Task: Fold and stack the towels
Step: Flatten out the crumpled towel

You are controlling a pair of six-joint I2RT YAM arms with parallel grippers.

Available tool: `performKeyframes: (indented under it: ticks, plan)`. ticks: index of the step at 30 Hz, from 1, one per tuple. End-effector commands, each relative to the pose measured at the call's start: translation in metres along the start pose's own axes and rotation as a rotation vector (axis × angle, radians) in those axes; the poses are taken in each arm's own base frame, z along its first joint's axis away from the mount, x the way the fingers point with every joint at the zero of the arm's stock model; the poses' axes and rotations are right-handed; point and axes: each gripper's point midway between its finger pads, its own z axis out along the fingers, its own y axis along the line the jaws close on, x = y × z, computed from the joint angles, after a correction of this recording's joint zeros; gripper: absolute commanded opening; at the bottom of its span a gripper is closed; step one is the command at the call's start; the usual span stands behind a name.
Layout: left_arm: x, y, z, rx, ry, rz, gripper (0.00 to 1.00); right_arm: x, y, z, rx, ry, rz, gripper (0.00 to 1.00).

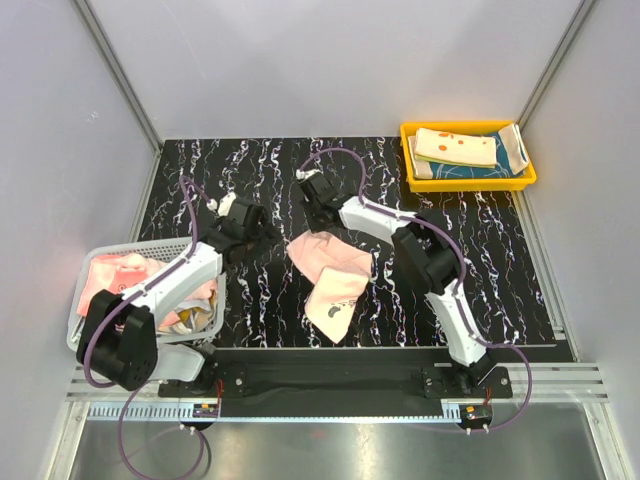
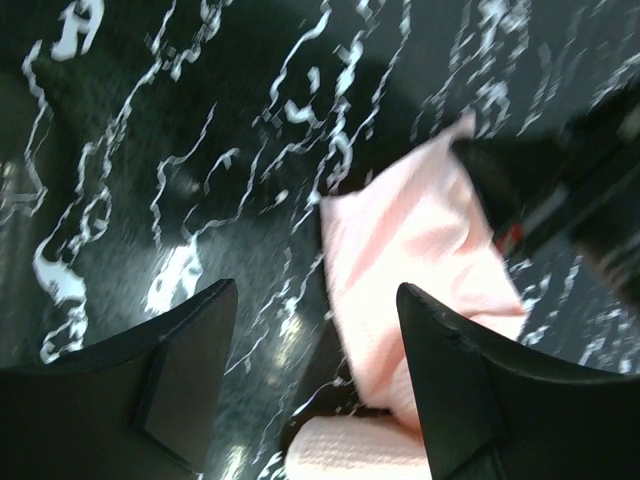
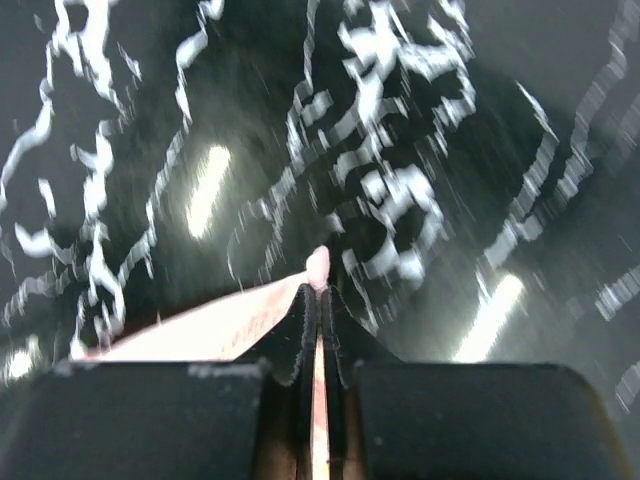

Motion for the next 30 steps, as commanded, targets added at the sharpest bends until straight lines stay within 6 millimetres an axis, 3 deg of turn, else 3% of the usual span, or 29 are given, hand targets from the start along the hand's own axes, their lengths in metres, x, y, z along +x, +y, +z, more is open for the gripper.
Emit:
performKeyframes:
  ticks: [1, 6, 7, 10, 15, 19, 22, 25, 28, 29, 30]
  plan:
    - [-0.022, -0.03, 0.004, 0.128, -0.058, -0.035, 0.71, -0.061, -0.003, -0.07, 0.004, -0.179, -0.005, 0.0]
    - [-0.032, -0.054, 0.016, 0.217, -0.049, -0.06, 0.73, -0.089, 0.0, -0.132, -0.035, -0.267, -0.025, 0.0]
    - [-0.03, -0.06, 0.018, 0.241, -0.028, -0.06, 0.73, -0.099, 0.0, -0.151, -0.05, -0.299, -0.026, 0.0]
    - [-0.025, -0.067, 0.033, 0.249, 0.011, -0.059, 0.73, -0.107, 0.004, -0.183, -0.076, -0.339, -0.034, 0.0]
    - [-0.012, -0.078, 0.046, 0.303, 0.081, -0.091, 0.74, -0.107, 0.005, -0.219, -0.072, -0.381, -0.059, 0.0]
    - [-0.005, -0.091, 0.046, 0.374, 0.119, -0.11, 0.74, -0.099, 0.004, -0.229, -0.055, -0.376, -0.08, 0.0]
    - [-0.002, -0.094, 0.048, 0.392, 0.131, -0.097, 0.74, -0.088, 0.001, -0.234, -0.042, -0.365, -0.091, 0.0]
    - [0.0, -0.085, 0.048, 0.371, 0.121, -0.096, 0.73, -0.062, -0.008, -0.232, -0.016, -0.315, -0.071, 0.0]
    - [0.007, -0.063, 0.049, 0.308, 0.111, -0.103, 0.72, -0.019, -0.016, -0.228, -0.004, -0.269, 0.022, 0.0]
    - [0.007, -0.06, 0.048, 0.3, 0.106, -0.1, 0.72, 0.014, -0.021, -0.214, 0.009, -0.216, 0.085, 0.0]
    - [0.007, -0.057, 0.049, 0.282, 0.104, -0.087, 0.71, 0.024, -0.027, -0.218, 0.025, -0.221, 0.13, 0.0]
